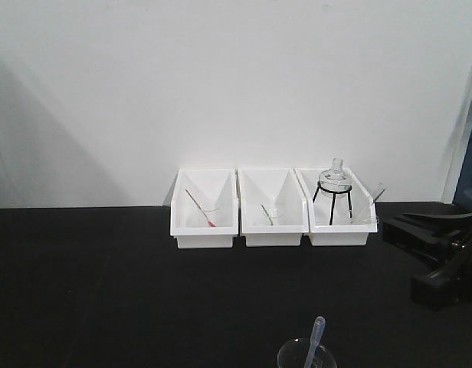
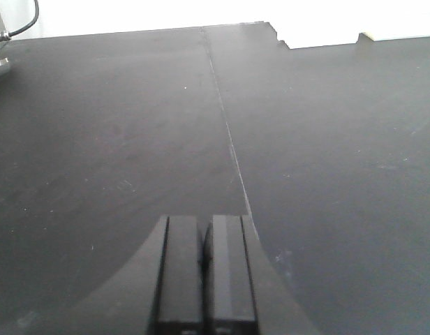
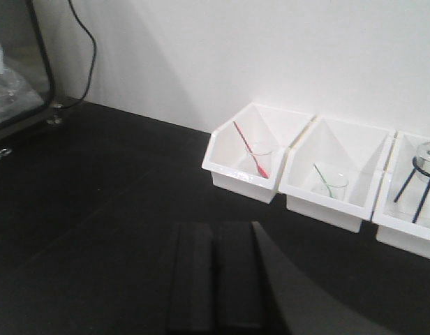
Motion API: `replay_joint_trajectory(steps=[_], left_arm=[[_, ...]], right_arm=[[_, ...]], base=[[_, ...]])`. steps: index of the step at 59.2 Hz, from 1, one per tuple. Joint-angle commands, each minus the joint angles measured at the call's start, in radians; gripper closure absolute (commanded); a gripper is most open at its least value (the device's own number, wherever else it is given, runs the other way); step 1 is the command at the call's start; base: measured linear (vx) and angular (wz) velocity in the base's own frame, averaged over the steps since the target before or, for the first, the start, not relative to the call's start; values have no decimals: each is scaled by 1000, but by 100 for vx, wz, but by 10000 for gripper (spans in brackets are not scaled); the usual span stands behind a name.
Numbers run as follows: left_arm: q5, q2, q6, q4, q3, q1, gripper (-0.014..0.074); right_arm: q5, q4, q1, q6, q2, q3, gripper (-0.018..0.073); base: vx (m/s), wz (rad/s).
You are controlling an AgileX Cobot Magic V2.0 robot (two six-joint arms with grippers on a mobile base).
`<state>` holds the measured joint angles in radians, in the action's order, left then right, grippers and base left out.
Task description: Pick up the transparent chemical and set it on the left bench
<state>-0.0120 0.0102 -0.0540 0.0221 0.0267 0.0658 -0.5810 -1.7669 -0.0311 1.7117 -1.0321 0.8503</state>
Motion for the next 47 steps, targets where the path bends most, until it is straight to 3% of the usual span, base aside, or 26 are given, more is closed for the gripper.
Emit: replay_joint_trajectory(steps=[1, 26, 30, 34, 40, 42, 47], left_arm=[[78, 19, 8, 1, 16, 2, 600], [78, 19, 8, 1, 16, 2, 600], [78, 19, 8, 1, 16, 2, 600], [78, 19, 8, 1, 16, 2, 600], [78, 19, 8, 1, 16, 2, 600], [78, 19, 8, 1, 16, 2, 600], [78, 19, 8, 1, 16, 2, 600]], right_arm=[[-25, -20, 2, 13, 44, 27, 567], [24, -3, 2, -13, 63, 27, 567], [55, 63, 2, -81, 68, 19, 567], [133, 244, 2, -224, 87, -12, 567], [294, 637, -17, -589, 134, -77, 567], [404, 839, -43, -785, 156, -106, 567], [627, 1190, -91, -1176, 205, -139, 567]], base=[[0, 0], [0, 0], [0, 0], [0, 0], [0, 0], [0, 0], [0, 0]])
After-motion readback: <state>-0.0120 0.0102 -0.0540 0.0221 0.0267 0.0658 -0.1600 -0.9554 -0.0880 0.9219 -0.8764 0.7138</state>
